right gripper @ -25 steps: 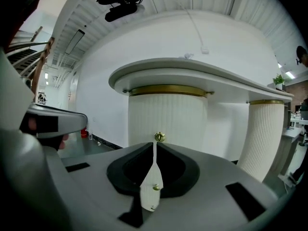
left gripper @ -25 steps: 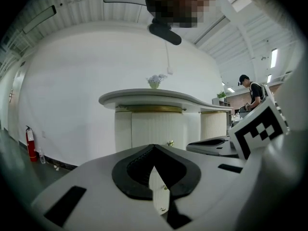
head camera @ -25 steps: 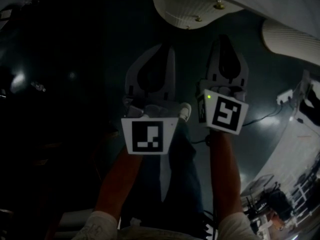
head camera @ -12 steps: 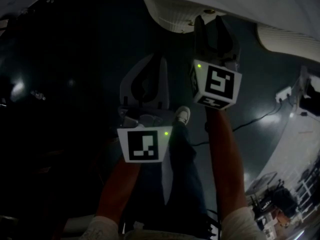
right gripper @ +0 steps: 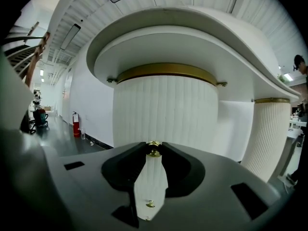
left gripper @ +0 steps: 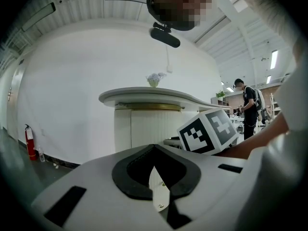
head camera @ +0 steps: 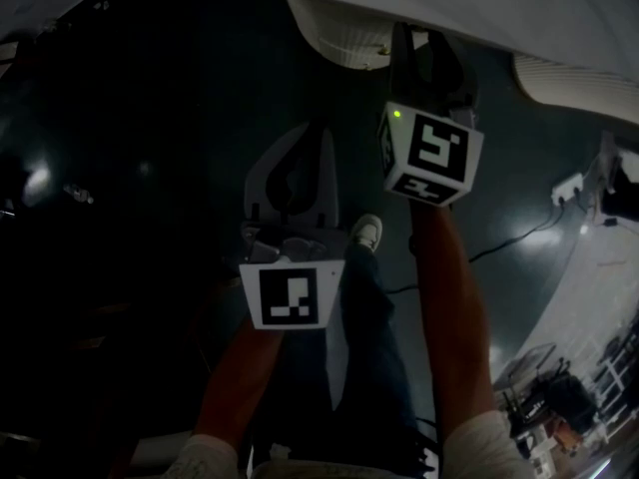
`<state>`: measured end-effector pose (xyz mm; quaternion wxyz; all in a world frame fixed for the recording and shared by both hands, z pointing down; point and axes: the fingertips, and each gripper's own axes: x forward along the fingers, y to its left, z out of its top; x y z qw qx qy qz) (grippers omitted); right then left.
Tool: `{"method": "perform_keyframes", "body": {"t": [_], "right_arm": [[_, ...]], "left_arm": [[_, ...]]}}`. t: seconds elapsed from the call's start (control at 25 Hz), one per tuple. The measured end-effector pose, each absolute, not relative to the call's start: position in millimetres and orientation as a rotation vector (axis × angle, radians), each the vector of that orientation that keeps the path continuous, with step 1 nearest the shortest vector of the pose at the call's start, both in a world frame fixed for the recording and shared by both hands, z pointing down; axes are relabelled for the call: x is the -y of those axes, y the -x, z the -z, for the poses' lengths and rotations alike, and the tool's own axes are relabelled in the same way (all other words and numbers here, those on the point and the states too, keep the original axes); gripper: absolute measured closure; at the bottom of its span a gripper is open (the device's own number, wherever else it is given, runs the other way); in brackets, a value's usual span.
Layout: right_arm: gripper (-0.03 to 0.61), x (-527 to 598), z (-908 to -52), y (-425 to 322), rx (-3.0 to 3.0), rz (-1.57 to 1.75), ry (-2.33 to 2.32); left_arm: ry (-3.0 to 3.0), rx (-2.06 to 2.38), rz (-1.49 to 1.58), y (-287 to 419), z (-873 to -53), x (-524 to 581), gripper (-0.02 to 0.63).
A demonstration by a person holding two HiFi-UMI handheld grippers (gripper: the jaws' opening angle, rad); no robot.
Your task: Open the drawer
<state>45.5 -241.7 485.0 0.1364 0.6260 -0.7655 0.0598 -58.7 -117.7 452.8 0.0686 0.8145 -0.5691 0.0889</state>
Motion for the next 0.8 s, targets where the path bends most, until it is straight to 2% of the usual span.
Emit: {"method": "perform_keyframes", "body": {"t": [0.08,0.8], "right_arm": [[0.471,242.7,-484.7,-47.1,2.215,-0.166,-1.819],[0.474,210.2,-484.1,-49.9,2.199,-0.162,-1.838]], "left_arm": [[-2.453,1.716,-0.267,60.1,-452.6,118.6,0.612],[-2.452,1.735,-0.25,59.2,-444.8,107.8,0.612]]}}
